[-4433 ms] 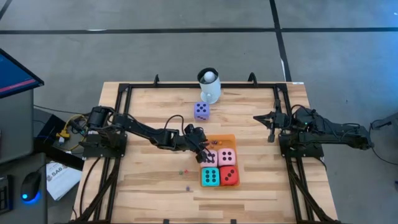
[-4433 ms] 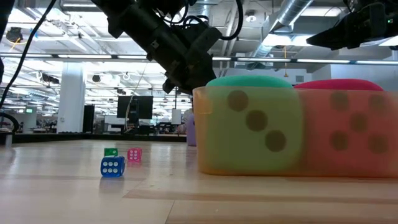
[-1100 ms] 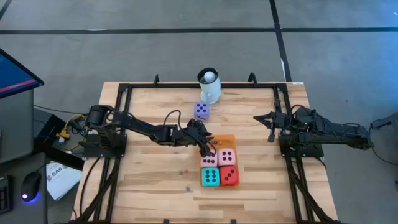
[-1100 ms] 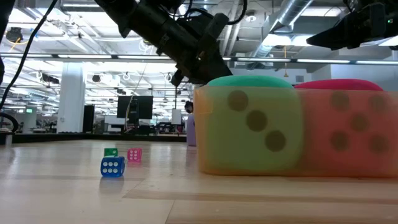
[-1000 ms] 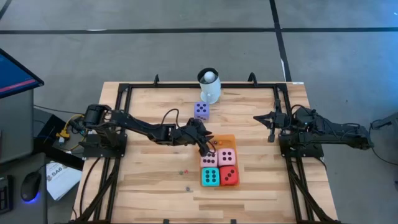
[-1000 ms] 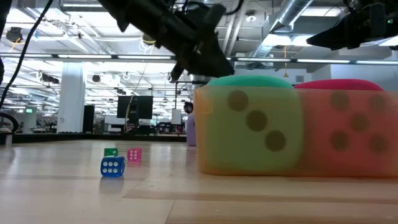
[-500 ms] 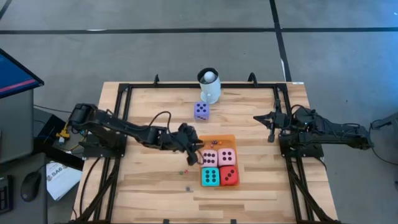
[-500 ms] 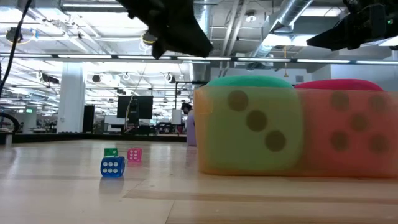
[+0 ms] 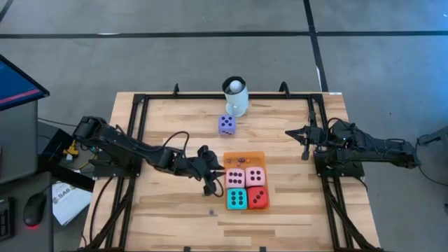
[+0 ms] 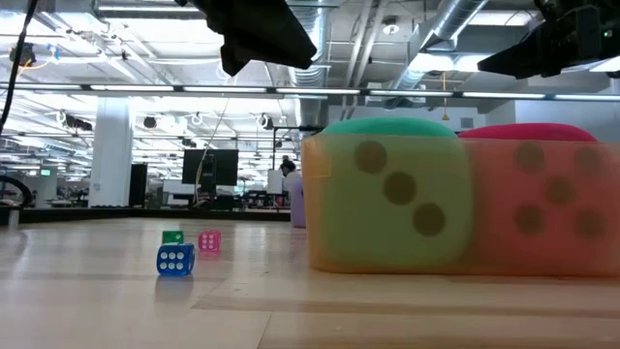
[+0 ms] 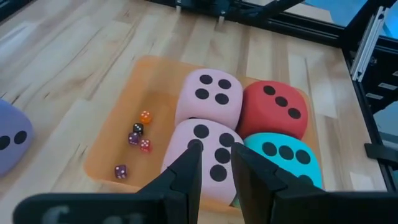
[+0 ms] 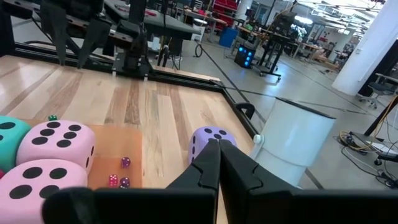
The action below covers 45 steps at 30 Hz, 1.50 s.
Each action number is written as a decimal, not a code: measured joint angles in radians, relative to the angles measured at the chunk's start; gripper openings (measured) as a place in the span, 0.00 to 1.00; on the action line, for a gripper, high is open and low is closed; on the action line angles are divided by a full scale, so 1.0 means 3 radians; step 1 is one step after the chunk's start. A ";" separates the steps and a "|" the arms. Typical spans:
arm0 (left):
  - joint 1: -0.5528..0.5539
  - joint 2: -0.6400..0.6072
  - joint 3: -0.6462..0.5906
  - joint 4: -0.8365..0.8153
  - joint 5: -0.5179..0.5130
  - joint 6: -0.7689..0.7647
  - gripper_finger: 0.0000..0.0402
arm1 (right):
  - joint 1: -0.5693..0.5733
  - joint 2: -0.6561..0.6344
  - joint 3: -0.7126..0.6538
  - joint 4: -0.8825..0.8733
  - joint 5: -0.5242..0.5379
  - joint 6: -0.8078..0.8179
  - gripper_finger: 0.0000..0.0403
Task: Pick & Place Dice
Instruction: Put the small pink dice into the orange bin
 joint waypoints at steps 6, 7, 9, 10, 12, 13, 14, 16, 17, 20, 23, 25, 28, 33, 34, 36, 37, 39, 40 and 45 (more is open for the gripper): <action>0.0032 0.0001 0.0000 -0.0008 0.0000 0.0000 0.19 | 0.0000 0.0000 0.0000 0.0000 0.0000 0.0000 0.00; 0.0032 0.0001 0.0000 -0.0007 -0.0001 0.0000 0.19 | 0.0000 0.0000 0.0000 0.0000 -0.0001 0.0000 0.00; 0.0032 0.0000 0.0000 -0.0005 -0.0001 0.0000 0.19 | 0.0000 0.0000 0.0000 0.0000 0.0000 0.0000 0.00; 0.0032 0.0001 0.0000 -0.0006 -0.0001 0.0000 0.19 | 0.0000 0.0000 0.0000 0.0000 -0.0001 0.0000 0.00; 0.0032 0.0001 0.0000 -0.0005 -0.0001 0.0000 0.19 | 0.0000 0.0000 0.0000 0.0000 -0.0001 0.0000 0.00; 0.0032 0.0001 0.0000 -0.0004 -0.0001 0.0000 0.19 | 0.0000 0.0000 0.0000 0.0000 0.0000 0.0000 0.00; 0.0032 0.0000 0.0000 -0.0005 0.0000 0.0000 0.19 | 0.0000 0.0000 0.0000 0.0000 0.0000 0.0000 0.00; 0.0033 0.0001 0.0000 -0.0004 -0.0001 0.0000 0.19 | 0.0000 0.0000 0.0000 0.0000 0.0000 -0.0001 0.00; 0.0033 0.0001 0.0000 -0.0004 -0.0001 0.0000 0.19 | 0.0000 0.0000 0.0000 0.0000 -0.0001 0.0000 0.00; 0.0033 0.0001 0.0000 -0.0004 -0.0001 0.0000 0.19 | 0.0000 0.0000 0.0000 0.0000 -0.0001 0.0000 0.00; 0.0023 0.0001 0.0000 -0.0005 0.0000 0.0000 0.19 | 0.0000 0.0000 0.0000 0.0000 0.0000 0.0000 0.00; 0.0029 0.0001 0.0000 -0.0017 0.0000 0.0002 0.19 | 0.0000 0.0000 -0.0001 0.0000 0.0000 0.0000 0.00; 0.0032 0.0001 0.0000 -0.0023 0.0000 0.0004 0.20 | 0.0000 0.0000 0.0000 0.0000 0.0000 0.0000 0.00; 0.0033 0.0002 0.0000 -0.0083 0.0000 0.0000 0.28 | 0.0000 0.0000 0.0000 0.0000 0.0000 0.0000 0.00; 0.0033 0.0003 0.0000 -0.0079 0.0000 0.0001 0.30 | 0.0000 0.0000 0.0000 0.0000 -0.0001 -0.0001 0.00; 0.0033 0.0003 0.0000 -0.0076 0.0000 0.0000 0.36 | 0.0000 0.0000 0.0000 0.0000 -0.0001 -0.0001 0.00; 0.0033 0.0003 0.0000 -0.0079 0.0000 0.0000 0.39 | 0.0000 0.0000 0.0000 0.0000 -0.0001 -0.0001 0.00; 0.0033 0.0003 0.0000 -0.0077 0.0000 0.0001 0.46 | 0.0000 0.0000 0.0000 0.0001 0.0000 -0.0001 0.00; 0.0033 0.0003 0.0000 -0.0077 0.0000 0.0001 0.49 | -0.0001 0.0000 0.0000 0.0000 -0.0001 -0.0001 0.00; 0.0033 0.0003 0.0000 -0.0076 0.0000 0.0006 0.65 | 0.0000 0.0000 0.0000 0.0000 0.0000 0.0000 0.00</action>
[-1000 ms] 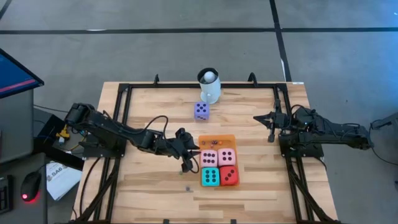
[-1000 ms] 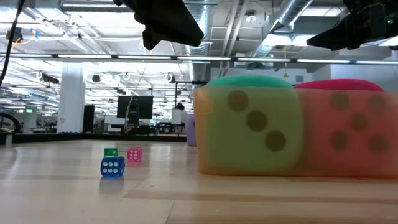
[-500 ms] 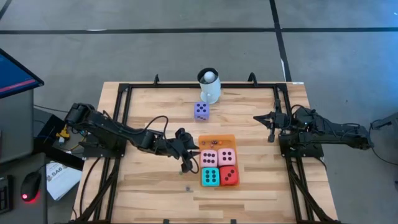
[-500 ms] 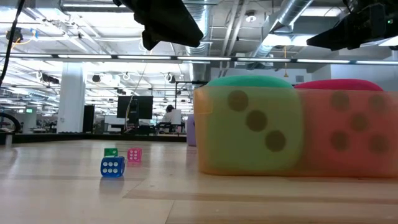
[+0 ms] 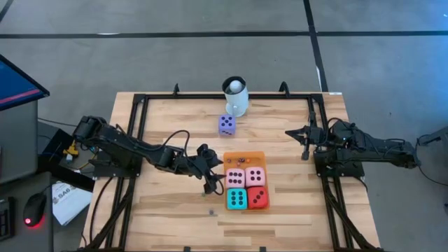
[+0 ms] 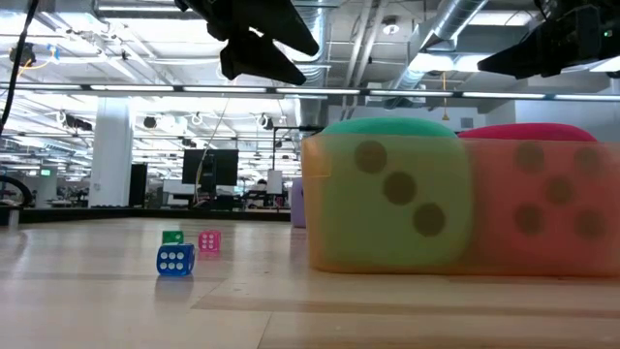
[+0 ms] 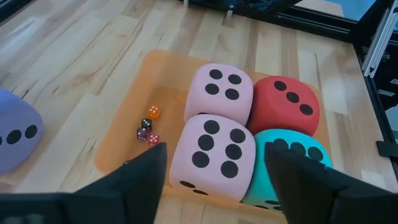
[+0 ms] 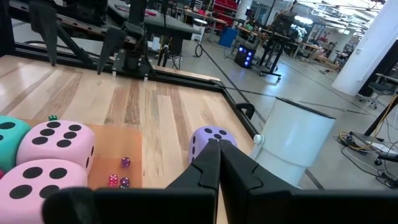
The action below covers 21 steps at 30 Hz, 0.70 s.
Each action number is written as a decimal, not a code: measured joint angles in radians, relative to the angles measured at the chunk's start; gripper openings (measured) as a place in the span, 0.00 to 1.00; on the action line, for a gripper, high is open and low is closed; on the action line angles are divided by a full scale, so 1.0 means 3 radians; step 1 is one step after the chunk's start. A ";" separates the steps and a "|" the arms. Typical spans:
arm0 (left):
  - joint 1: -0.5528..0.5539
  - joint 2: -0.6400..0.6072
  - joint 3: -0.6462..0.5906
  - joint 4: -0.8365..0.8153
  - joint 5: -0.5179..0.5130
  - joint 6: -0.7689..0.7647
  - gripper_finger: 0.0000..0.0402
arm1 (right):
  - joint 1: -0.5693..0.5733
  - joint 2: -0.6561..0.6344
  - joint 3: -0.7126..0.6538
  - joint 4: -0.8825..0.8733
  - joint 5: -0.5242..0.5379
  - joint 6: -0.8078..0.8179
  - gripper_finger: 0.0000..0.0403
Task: Pick & Place Dice
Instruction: Put the small pink dice into the orange bin
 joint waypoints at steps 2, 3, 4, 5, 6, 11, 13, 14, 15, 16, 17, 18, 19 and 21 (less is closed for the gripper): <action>0.0000 0.0000 0.0000 0.0001 0.0000 0.0002 0.70 | 0.0000 0.0000 0.0000 0.0000 0.0000 -0.0001 0.00; 0.0000 0.0000 0.0000 0.0001 0.0000 0.0002 0.72 | -0.0001 0.0000 -0.0001 0.0000 0.0000 -0.0001 0.00; 0.0000 0.0000 0.0000 0.0001 0.0000 0.0002 0.73 | 0.0000 0.0000 0.0000 0.0000 0.0000 -0.0001 0.00; 0.0000 0.0000 0.0000 0.0001 0.0000 0.0004 0.75 | -0.0001 0.0000 0.0000 0.0000 0.0000 -0.0001 0.00; 0.0000 0.0000 0.0000 0.0001 0.0000 0.0004 0.76 | 0.0000 0.0000 0.0000 0.0000 0.0000 -0.0001 0.00; 0.0000 0.0000 0.0000 0.0001 0.0000 0.0004 0.80 | 0.0000 0.0000 0.0000 0.0001 0.0000 -0.0001 0.00; 0.0000 0.0000 0.0000 0.0001 0.0000 0.0005 0.80 | -0.0001 0.0000 0.0000 0.0000 0.0000 -0.0001 0.00; 0.0000 0.0000 0.0000 0.0001 0.0000 0.0005 0.80 | -0.0001 0.0000 0.0000 0.0000 0.0000 -0.0001 0.00; 0.0000 0.0000 0.0000 0.0001 0.0000 0.0005 0.80 | 0.0000 0.0000 0.0000 0.0001 0.0000 -0.0001 0.00; 0.0000 0.0000 0.0000 0.0001 0.0000 0.0005 0.80 | -0.0001 0.0000 0.0000 0.0001 0.0000 -0.0001 0.00; 0.0000 0.0000 0.0000 0.0001 0.0000 0.0005 0.79 | -0.0001 0.0000 0.0000 0.0000 0.0000 -0.0001 0.00; 0.0000 0.0000 0.0000 0.0001 0.0000 0.0005 0.79 | 0.0000 0.0000 0.0000 0.0000 0.0000 -0.0001 0.00; 0.0000 0.0000 0.0000 0.0001 0.0000 0.0005 0.79 | -0.0001 0.0000 0.0000 0.0000 0.0000 -0.0001 0.00; 0.0000 0.0000 0.0000 0.0001 0.0000 0.0005 0.78 | 0.0000 0.0000 0.0000 0.0000 0.0000 -0.0001 0.00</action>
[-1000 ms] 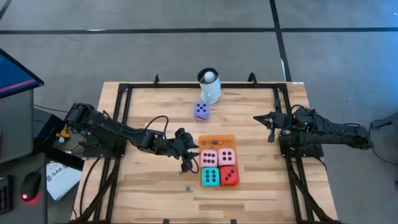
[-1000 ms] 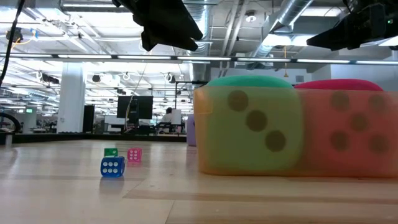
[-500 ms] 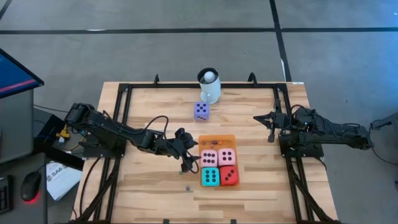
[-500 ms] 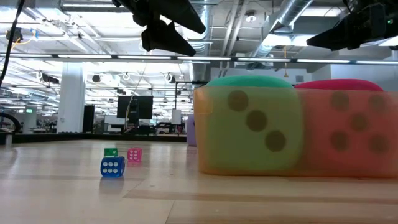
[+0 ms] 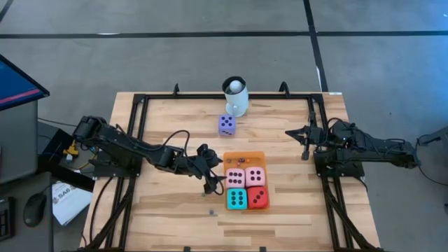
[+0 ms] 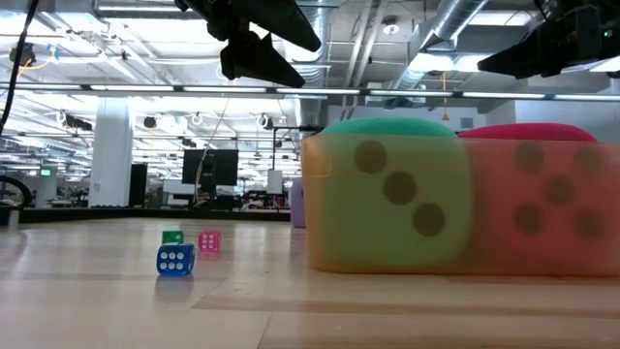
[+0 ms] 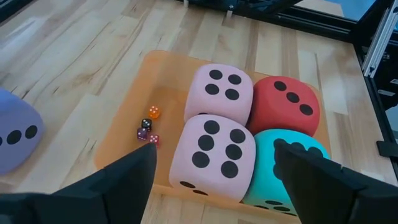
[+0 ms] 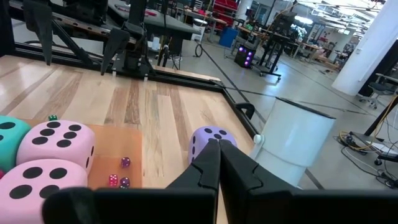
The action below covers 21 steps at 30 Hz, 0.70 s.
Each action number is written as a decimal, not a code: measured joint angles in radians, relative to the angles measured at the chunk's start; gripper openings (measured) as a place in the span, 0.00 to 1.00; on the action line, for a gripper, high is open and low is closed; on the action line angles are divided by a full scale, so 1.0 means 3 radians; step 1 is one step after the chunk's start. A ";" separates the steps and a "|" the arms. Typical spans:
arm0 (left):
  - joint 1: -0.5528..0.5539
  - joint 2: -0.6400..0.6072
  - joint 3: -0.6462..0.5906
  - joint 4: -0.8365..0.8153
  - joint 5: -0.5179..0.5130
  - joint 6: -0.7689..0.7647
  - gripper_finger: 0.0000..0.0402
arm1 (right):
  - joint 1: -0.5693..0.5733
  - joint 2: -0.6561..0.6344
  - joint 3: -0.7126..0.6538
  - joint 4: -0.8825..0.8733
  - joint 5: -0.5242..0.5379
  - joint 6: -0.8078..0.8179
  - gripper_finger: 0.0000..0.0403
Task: Pick & Place Dice
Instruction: Put the small pink dice into the orange bin
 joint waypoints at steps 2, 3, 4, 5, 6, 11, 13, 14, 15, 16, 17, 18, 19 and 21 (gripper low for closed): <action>0.0000 0.0000 0.0000 0.0000 0.0000 0.0000 0.78 | -0.0001 0.0000 0.0000 0.0000 0.0000 0.0000 0.00; 0.0000 0.0000 0.0000 0.0000 0.0000 0.0000 0.78 | -0.0001 0.0000 0.0000 0.0000 0.0000 0.0000 0.00; 0.0000 0.0000 0.0000 0.0000 0.0000 0.0000 0.78 | -0.0001 0.0000 0.0000 0.0001 0.0000 0.0000 0.00; 0.0000 0.0000 0.0000 0.0000 0.0000 0.0000 0.78 | -0.0001 0.0000 0.0000 0.0000 0.0000 0.0000 0.00; 0.0000 0.0000 0.0000 0.0001 0.0000 0.0000 0.78 | 0.0000 0.0000 0.0000 0.0000 0.0000 0.0000 0.00; 0.0000 0.0000 0.0000 0.0001 0.0000 0.0000 0.78 | 0.0000 0.0000 0.0000 0.0001 0.0000 0.0000 0.00; 0.0000 0.0000 0.0000 0.0001 0.0000 0.0000 0.77 | 0.0000 0.0000 0.0000 0.0000 0.0000 0.0000 0.00; 0.0000 0.0000 0.0000 0.0001 0.0000 0.0000 0.77 | -0.0001 0.0000 0.0000 0.0001 0.0000 0.0000 0.00; 0.0000 0.0000 0.0000 0.0001 -0.0001 0.0000 0.77 | 0.0000 0.0000 0.0000 0.0001 0.0000 0.0000 0.00; 0.0000 0.0000 0.0000 0.0001 0.0000 0.0000 0.77 | -0.0001 0.0000 0.0000 0.0000 0.0000 0.0000 0.00; 0.0000 0.0000 0.0000 0.0001 0.0000 0.0000 0.77 | -0.0001 0.0000 0.0000 0.0001 0.0000 0.0000 0.00; 0.0000 0.0000 0.0000 0.0001 0.0000 0.0000 0.77 | -0.0001 0.0000 0.0000 0.0000 0.0000 0.0000 0.00; 0.0000 0.0000 0.0000 0.0001 0.0000 0.0000 0.77 | 0.0000 0.0000 0.0000 0.0001 0.0000 0.0000 0.00; 0.0000 0.0000 0.0000 0.0001 0.0000 0.0000 0.77 | 0.0000 0.0000 0.0000 0.0001 0.0000 0.0000 0.00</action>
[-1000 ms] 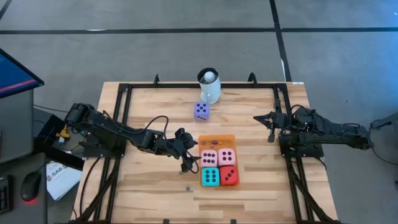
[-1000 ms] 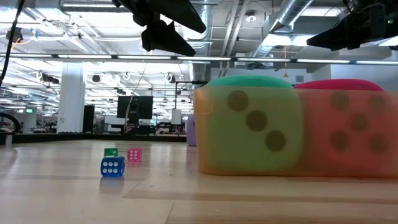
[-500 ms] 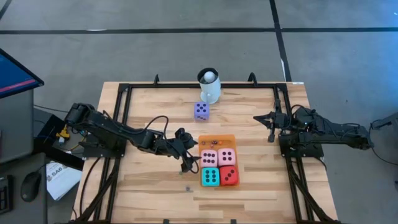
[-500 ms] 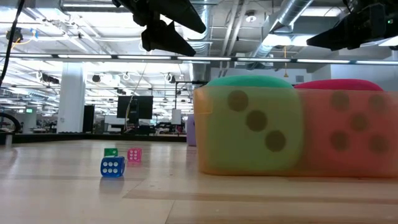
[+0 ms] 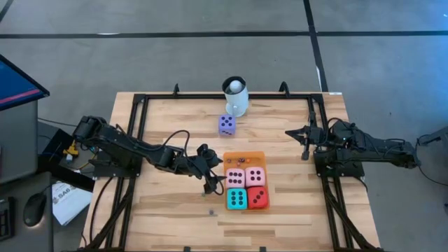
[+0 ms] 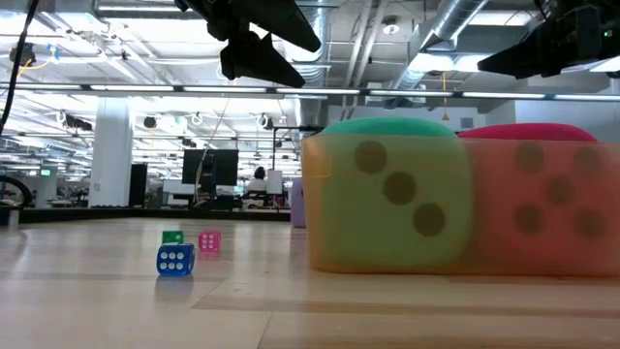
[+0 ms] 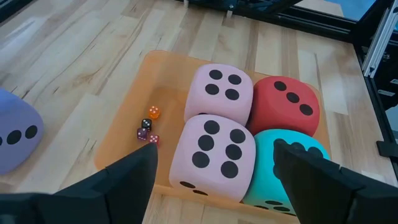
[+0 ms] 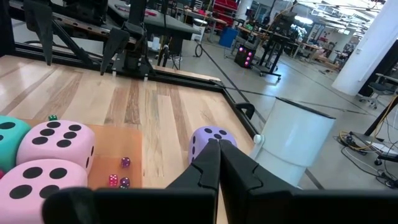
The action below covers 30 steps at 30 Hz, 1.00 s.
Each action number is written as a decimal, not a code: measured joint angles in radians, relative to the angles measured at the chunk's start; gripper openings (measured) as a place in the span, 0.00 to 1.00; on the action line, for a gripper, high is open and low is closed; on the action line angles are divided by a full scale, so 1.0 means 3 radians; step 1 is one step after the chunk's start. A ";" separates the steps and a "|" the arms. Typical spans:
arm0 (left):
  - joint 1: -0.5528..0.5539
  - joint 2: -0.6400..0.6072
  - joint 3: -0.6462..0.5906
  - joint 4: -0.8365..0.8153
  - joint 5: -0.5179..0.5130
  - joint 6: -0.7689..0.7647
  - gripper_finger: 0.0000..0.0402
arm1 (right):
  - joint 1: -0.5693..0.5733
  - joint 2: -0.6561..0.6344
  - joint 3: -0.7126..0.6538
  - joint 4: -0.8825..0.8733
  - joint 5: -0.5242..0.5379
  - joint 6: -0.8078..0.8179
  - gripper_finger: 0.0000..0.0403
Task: Pick & Place Dice
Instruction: Put the small pink dice into the orange bin
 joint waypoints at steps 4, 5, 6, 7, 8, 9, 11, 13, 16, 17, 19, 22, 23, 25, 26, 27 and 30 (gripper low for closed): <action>0.0000 0.0000 0.0000 0.0000 0.0000 -0.0001 0.77 | -0.0001 0.0000 0.0000 0.0000 0.0000 0.0000 0.00; 0.0000 0.0000 0.0000 0.0000 0.0000 -0.0001 0.77 | 0.0000 0.0000 0.0000 -0.0001 0.0000 0.0000 0.00; 0.0001 0.0000 0.0000 0.0000 0.0000 -0.0001 0.77 | -0.0001 0.0000 0.0000 -0.0001 0.0000 0.0000 0.00; 0.0000 0.0000 0.0000 0.0000 0.0000 0.0000 0.77 | 0.0000 0.0000 0.0000 0.0000 0.0000 0.0000 0.00; 0.0000 0.0000 0.0000 0.0000 0.0000 -0.0001 0.77 | -0.0001 0.0000 0.0000 -0.0001 0.0000 0.0000 0.00; 0.0000 0.0000 0.0000 0.0000 0.0000 -0.0001 0.77 | 0.0000 0.0000 0.0000 0.0000 0.0000 0.0000 0.00; 0.0000 0.0000 0.0000 0.0000 0.0000 -0.0010 0.77 | 0.0000 0.0000 0.0000 0.0000 0.0000 0.0000 0.00; -0.0002 0.0000 0.0000 -0.0001 0.0000 -0.0010 0.77 | 0.0000 0.0000 0.0000 -0.0001 0.0000 0.0000 0.00; -0.0016 0.0000 0.0000 -0.0001 0.0000 -0.0011 0.76 | -0.0001 0.0000 0.0000 -0.0001 0.0000 -0.0001 0.00; -0.0026 0.0000 0.0000 -0.0003 0.0000 -0.0011 0.76 | 0.0000 0.0000 0.0000 -0.0001 0.0000 -0.0002 0.00; -0.0047 0.0000 0.0000 -0.0003 0.0000 -0.0011 0.76 | -0.0001 0.0000 0.0000 0.0000 0.0000 -0.0003 0.00; -0.0098 0.0000 0.0002 -0.0080 0.0000 -0.0053 0.76 | -0.0001 0.0000 0.0000 -0.0001 0.0000 -0.0003 0.00; -0.0119 0.0000 0.0003 -0.0158 0.0001 -0.0123 0.76 | 0.0000 0.0000 0.0000 -0.0001 0.0000 -0.0003 0.00; -0.0165 0.0001 0.0003 -0.0354 0.0003 -0.0313 0.75 | 0.0000 0.0000 0.0000 -0.0001 0.0000 -0.0003 0.00; -0.0187 0.0001 0.0003 -0.0450 0.0003 -0.0399 0.75 | 0.0000 0.0000 0.0000 -0.0001 0.0000 -0.0001 0.00; -0.0208 0.0001 0.0003 -0.0531 0.0003 -0.0483 0.75 | 0.0000 0.0000 0.0000 -0.0001 0.0000 -0.0001 0.00; -0.0261 0.0003 -0.0003 -0.0636 0.0003 -0.0547 0.75 | 0.0000 0.0000 0.0000 -0.0001 0.0000 -0.0001 0.00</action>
